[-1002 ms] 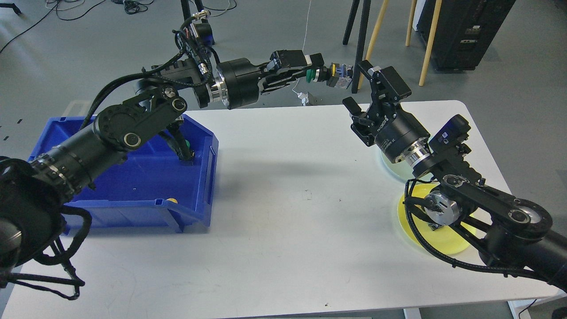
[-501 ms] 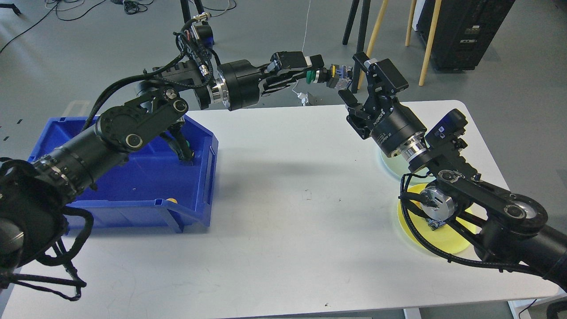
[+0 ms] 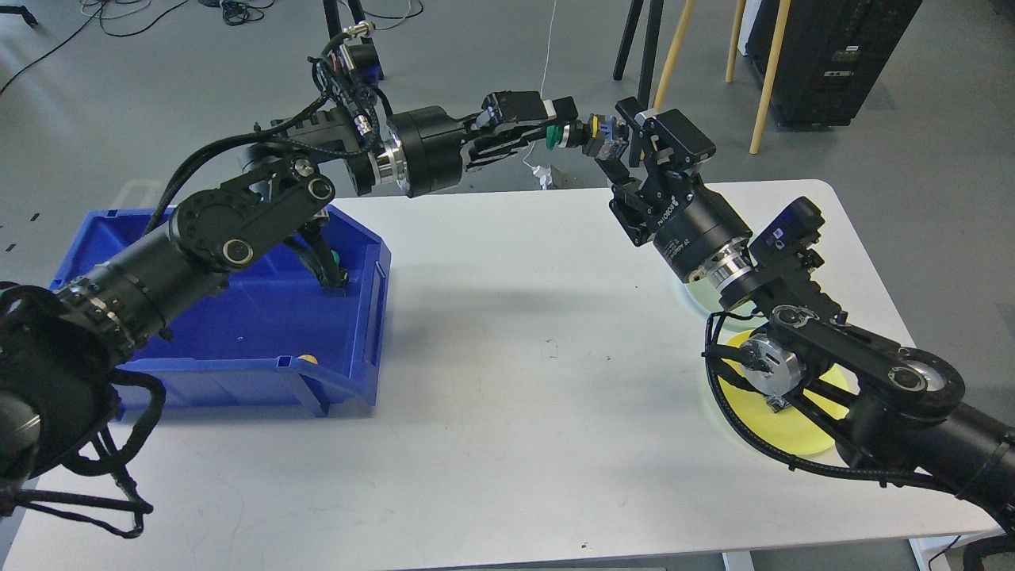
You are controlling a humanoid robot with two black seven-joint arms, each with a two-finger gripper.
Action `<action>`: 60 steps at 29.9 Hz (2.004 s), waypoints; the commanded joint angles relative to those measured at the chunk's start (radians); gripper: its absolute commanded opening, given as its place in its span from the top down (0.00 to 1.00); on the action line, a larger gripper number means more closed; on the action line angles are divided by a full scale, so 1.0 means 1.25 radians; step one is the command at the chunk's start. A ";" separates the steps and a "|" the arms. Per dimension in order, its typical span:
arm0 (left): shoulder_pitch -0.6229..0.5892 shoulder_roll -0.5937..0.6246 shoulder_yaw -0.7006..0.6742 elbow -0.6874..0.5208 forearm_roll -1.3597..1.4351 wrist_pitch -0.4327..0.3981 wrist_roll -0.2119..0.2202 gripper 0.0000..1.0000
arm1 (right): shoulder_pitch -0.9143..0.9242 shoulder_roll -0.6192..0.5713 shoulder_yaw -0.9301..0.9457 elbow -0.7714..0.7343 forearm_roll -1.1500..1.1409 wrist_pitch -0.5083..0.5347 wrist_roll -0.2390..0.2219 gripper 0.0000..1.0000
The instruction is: Pass button and place on color plate
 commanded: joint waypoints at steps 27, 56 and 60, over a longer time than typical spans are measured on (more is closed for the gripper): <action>-0.002 0.040 -0.063 0.004 -0.271 0.000 0.000 0.05 | -0.056 0.022 0.089 -0.063 0.163 -0.060 -0.025 1.00; 0.080 0.048 -0.077 -0.006 -0.346 0.000 0.000 0.04 | -0.011 0.051 0.157 -0.279 0.584 -0.290 -0.250 0.00; 0.081 0.057 -0.075 0.005 -0.347 0.000 0.000 0.04 | -0.006 -0.028 0.154 -0.117 0.513 -0.254 -0.216 0.00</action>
